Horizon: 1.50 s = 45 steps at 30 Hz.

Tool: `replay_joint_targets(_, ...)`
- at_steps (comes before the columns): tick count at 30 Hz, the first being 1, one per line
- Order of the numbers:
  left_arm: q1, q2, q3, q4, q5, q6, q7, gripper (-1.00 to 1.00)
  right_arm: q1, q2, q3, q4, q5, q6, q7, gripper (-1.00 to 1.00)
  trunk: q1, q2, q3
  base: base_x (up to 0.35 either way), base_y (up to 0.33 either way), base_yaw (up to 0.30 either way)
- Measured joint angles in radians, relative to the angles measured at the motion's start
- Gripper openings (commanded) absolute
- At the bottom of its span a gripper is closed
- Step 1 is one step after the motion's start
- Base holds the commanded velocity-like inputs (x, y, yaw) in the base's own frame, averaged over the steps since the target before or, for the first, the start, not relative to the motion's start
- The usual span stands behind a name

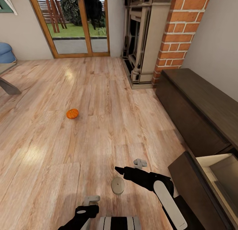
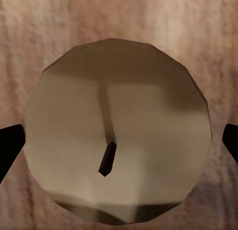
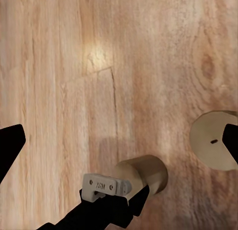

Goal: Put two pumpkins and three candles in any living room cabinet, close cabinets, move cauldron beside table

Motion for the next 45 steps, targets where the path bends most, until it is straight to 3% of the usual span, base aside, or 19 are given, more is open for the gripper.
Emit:
replay_joint_targets(23, 0.001, 0.002, 0.003, -0.001, 0.0, 0.0, 0.0, 1.0, -0.001, 0.0, 0.0, 0.0, 0.0, 0.0, 0.0, 1.0, 0.0, 0.0, 0.0, 0.0, 0.0, 0.0)
replay_joint_targets(24, 0.0, 0.002, 0.003, 0.0, 0.0, 0.0, 0.0, -1.0, -0.001, 0.0, 0.0, 0.0, 0.0, 0.0, 0.0, 1.0, 0.0, 0.0, 0.0, 0.0, 0.0, 0.0)
replay_joint_targets(45, 0.0, 0.001, 0.006, 0.0, -0.001, -0.001, 0.0, -1.0, 0.0, 0.0, -0.001, 0.0, 0.0, 0.0, 0.0, 1.0, 0.0, 0.0, 0.0, 0.0, 0.0, 0.0)
